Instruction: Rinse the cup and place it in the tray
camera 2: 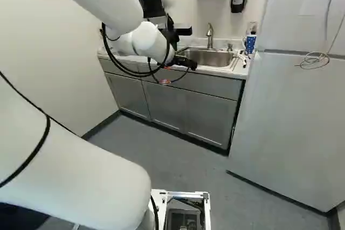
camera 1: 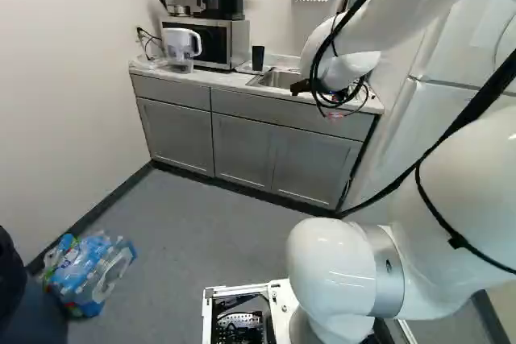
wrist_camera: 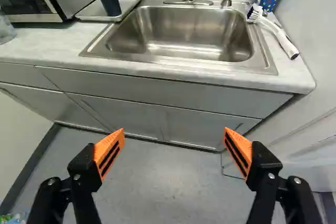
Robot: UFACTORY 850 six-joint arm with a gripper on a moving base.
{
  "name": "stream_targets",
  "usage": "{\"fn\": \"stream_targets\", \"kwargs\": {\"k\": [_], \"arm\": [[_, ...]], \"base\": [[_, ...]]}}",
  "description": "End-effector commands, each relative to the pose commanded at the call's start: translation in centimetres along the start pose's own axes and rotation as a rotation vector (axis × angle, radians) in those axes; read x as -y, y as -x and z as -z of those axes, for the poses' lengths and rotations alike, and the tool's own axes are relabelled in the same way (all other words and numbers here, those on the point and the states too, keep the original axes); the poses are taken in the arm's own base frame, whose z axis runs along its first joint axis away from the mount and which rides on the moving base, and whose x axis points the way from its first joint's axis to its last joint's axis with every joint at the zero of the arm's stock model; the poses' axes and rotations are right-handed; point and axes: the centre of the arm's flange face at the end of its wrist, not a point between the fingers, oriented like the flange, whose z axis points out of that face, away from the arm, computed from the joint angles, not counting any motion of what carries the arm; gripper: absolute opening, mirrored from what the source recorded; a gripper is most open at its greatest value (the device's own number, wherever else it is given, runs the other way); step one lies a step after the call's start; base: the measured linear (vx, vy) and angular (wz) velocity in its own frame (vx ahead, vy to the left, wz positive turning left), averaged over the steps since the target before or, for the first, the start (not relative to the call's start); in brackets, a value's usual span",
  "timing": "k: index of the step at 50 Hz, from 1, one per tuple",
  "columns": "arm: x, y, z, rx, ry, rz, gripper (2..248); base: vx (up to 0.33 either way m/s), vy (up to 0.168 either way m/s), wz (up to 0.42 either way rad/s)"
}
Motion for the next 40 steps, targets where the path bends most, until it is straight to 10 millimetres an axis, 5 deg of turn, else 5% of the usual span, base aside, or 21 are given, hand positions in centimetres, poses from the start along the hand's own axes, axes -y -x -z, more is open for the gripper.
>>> {"fn": "stream_targets", "kwargs": {"k": [40], "arm": [[4.0,12.0,0.0,-0.146,-0.108,0.071,247]], "base": [[0.000,0.000,0.000]]}}
